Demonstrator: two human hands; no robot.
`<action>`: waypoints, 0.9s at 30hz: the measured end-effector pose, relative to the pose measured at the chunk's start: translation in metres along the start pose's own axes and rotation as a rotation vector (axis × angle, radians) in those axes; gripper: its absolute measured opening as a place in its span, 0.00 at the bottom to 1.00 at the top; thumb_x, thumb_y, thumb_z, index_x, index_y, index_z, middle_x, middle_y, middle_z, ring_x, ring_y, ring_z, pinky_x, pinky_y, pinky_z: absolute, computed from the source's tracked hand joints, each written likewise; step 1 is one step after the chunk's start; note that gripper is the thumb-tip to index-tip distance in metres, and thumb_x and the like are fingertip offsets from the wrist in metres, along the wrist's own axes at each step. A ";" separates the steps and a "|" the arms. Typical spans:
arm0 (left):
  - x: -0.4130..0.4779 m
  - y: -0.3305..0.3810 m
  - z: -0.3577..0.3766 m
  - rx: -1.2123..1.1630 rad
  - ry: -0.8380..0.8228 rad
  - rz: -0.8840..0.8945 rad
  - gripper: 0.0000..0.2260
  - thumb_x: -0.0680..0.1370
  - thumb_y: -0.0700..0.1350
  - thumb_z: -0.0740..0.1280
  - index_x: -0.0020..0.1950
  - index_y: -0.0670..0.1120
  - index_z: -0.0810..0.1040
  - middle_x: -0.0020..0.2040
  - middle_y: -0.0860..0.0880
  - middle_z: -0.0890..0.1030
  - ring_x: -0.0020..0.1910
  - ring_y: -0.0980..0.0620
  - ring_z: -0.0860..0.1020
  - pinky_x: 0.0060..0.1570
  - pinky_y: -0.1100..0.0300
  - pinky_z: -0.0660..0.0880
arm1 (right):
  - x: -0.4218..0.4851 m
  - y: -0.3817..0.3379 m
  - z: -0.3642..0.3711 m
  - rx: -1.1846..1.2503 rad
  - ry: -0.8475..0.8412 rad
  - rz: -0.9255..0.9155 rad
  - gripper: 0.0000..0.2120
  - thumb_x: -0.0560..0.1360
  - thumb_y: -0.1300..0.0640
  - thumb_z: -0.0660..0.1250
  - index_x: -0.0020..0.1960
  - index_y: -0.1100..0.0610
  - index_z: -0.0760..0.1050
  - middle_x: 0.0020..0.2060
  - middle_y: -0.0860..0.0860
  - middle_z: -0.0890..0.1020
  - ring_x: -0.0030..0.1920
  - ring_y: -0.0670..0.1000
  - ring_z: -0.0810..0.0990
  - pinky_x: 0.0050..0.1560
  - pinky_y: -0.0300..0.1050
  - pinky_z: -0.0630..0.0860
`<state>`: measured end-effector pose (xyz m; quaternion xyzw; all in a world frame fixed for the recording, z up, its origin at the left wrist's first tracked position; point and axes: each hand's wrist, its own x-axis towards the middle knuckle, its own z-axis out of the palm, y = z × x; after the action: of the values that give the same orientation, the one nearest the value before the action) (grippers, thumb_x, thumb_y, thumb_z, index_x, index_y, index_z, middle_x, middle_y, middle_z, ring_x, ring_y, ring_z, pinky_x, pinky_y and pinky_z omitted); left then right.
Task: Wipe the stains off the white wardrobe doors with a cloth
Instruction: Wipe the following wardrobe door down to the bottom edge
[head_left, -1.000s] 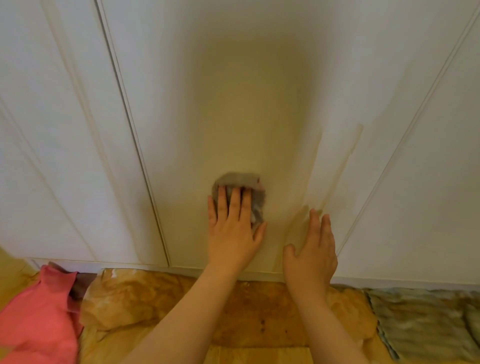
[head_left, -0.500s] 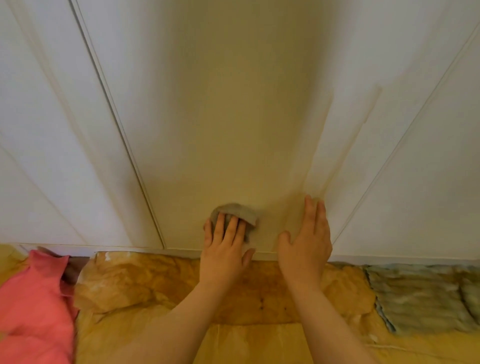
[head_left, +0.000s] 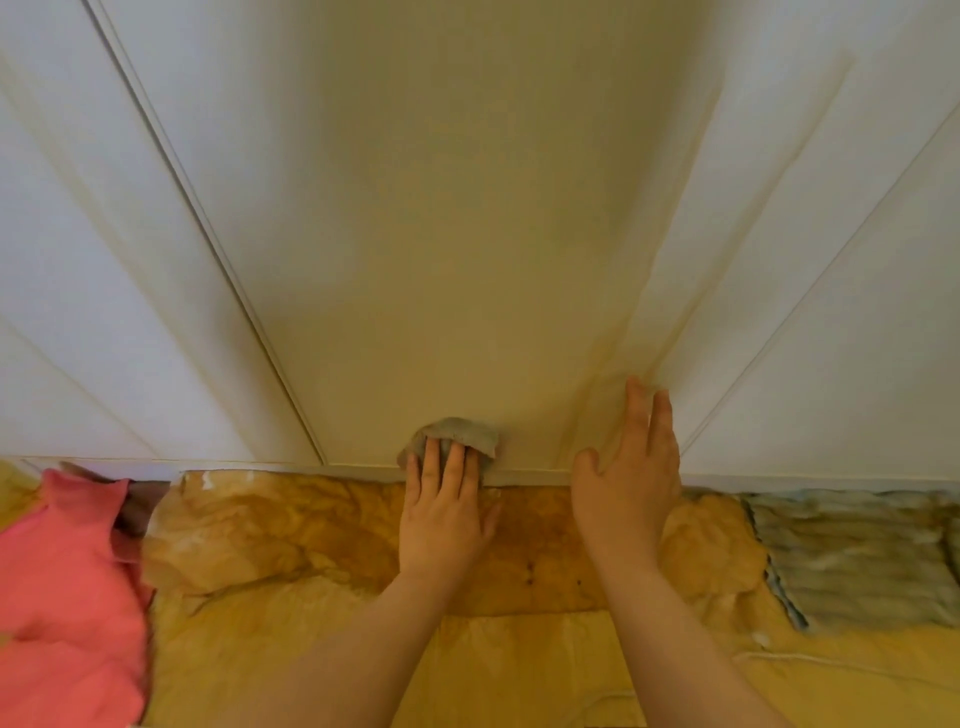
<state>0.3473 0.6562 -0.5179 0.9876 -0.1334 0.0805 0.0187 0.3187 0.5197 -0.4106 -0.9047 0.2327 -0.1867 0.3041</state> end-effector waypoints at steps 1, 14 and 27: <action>0.002 0.002 -0.002 -0.027 0.025 0.005 0.31 0.72 0.59 0.56 0.62 0.37 0.77 0.64 0.37 0.75 0.64 0.34 0.72 0.69 0.42 0.56 | -0.002 0.002 0.002 -0.011 -0.010 0.005 0.36 0.73 0.64 0.61 0.75 0.48 0.50 0.75 0.51 0.51 0.73 0.53 0.53 0.70 0.47 0.52; -0.008 0.007 0.006 -0.532 -0.398 -0.431 0.39 0.78 0.66 0.49 0.77 0.42 0.39 0.77 0.41 0.37 0.75 0.44 0.36 0.72 0.51 0.38 | 0.003 0.014 0.010 0.039 0.009 0.071 0.35 0.73 0.65 0.62 0.75 0.47 0.52 0.75 0.49 0.51 0.73 0.53 0.54 0.70 0.51 0.54; 0.019 0.073 -0.036 -1.573 -0.302 -0.630 0.42 0.78 0.50 0.67 0.77 0.48 0.37 0.76 0.50 0.33 0.76 0.54 0.41 0.71 0.60 0.47 | 0.003 0.014 0.026 0.097 0.070 0.093 0.36 0.71 0.66 0.63 0.75 0.53 0.53 0.75 0.52 0.55 0.73 0.55 0.56 0.70 0.53 0.56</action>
<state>0.3404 0.5826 -0.4781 0.6788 0.1290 -0.1765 0.7010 0.3297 0.5202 -0.4385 -0.8701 0.2755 -0.2150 0.3476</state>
